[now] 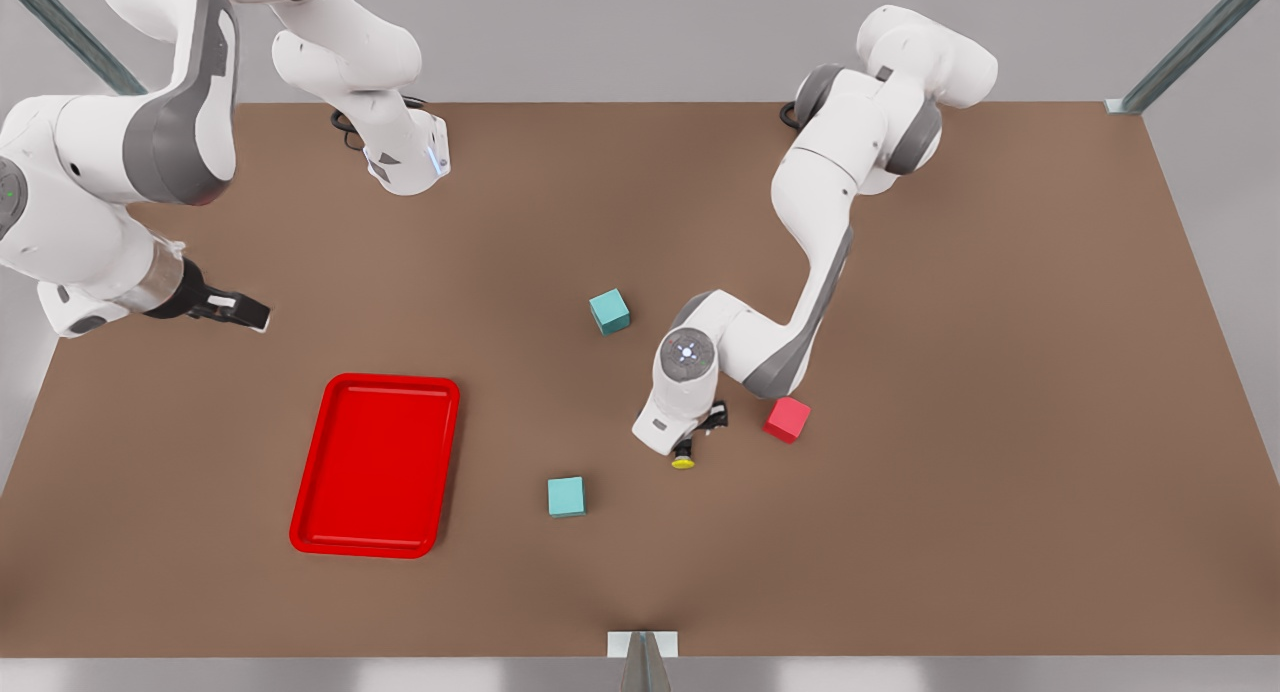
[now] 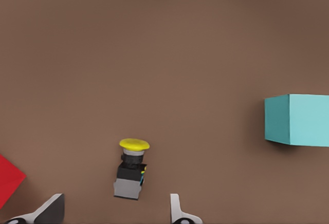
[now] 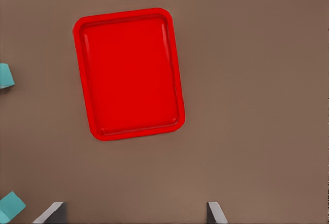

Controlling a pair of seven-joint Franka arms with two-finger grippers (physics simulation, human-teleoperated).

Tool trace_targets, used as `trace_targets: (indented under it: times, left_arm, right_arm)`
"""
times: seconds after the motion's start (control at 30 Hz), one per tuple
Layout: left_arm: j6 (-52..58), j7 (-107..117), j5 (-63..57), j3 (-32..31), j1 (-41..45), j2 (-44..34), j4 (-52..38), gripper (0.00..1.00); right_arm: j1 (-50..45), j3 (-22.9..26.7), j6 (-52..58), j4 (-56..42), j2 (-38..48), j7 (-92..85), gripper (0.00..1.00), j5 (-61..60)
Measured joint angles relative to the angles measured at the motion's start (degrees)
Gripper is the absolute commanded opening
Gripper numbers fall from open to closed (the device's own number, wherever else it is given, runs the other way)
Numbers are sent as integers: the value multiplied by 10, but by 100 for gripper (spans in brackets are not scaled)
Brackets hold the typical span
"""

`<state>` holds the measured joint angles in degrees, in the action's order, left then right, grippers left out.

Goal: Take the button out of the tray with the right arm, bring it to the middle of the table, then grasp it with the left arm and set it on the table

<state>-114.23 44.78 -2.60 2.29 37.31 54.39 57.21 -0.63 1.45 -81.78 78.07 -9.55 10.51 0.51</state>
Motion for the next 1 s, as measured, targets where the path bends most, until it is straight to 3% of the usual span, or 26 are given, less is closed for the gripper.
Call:
trace_targets:
  times: [0.13, 0.53, 1.0]
  left_arm:
    - [-18, 6, 4, -6, 1, 7, 11, 100]
    - [-37, -44, 38, -17, 0, 26, 69, 100]
    - [-63, -104, 49, -18, -12, 51, 59, 100]
  right_arm:
    - [51, 0, 1, 7, -8, -46, 100, -32]
    - [46, -1, -56, 19, -50, -96, 100, -53]
    - [38, -1, -92, 23, -51, -119, 100, -36]
